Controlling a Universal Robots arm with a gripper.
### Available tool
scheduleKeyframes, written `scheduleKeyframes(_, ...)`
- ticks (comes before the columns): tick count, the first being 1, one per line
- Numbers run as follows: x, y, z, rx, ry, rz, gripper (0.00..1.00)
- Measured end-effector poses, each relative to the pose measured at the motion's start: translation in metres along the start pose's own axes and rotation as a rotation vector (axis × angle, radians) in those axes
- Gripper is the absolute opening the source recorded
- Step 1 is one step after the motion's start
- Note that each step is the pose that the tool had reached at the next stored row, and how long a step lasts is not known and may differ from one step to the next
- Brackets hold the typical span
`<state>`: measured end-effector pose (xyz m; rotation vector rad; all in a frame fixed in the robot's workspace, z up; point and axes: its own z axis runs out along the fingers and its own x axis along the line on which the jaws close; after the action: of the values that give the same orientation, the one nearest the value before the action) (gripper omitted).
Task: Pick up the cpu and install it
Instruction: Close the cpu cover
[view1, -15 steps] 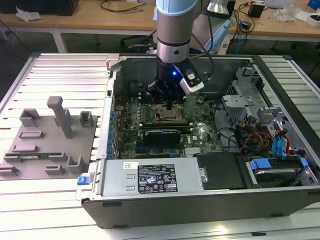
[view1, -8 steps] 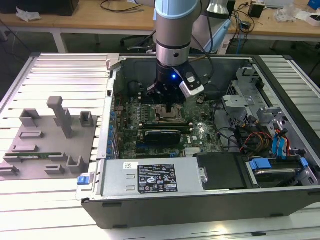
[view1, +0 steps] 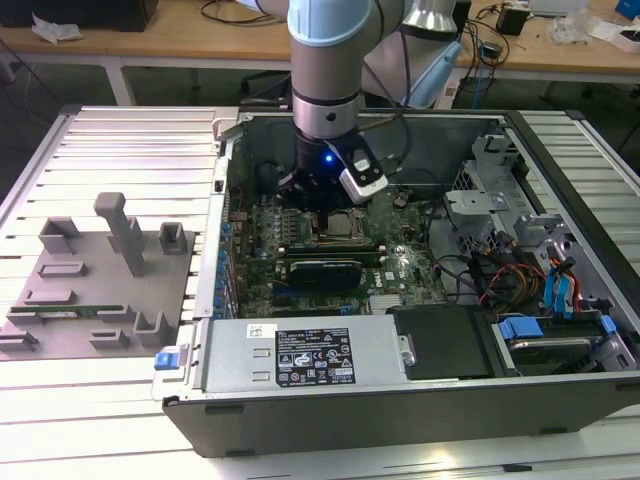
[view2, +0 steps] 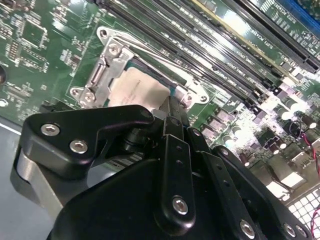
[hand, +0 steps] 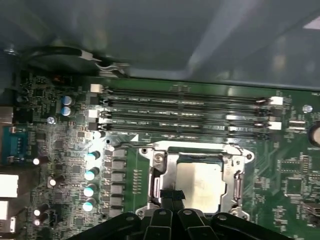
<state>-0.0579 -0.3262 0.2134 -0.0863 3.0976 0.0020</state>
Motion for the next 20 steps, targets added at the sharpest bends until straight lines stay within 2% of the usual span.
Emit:
scheduleKeyframes(3, 0.0034, 0.0006, 0.0014, -0.0004, -0.0002, 0.0, 0.11)
scheduleKeyframes(11, 0.004, 0.0005, 0.0066, -0.0081, -0.0005, 0.0, 0.11)
scheduleKeyframes(20, 0.0045, 0.0006, 0.0093, -0.0089, -0.0005, 0.0, 0.11)
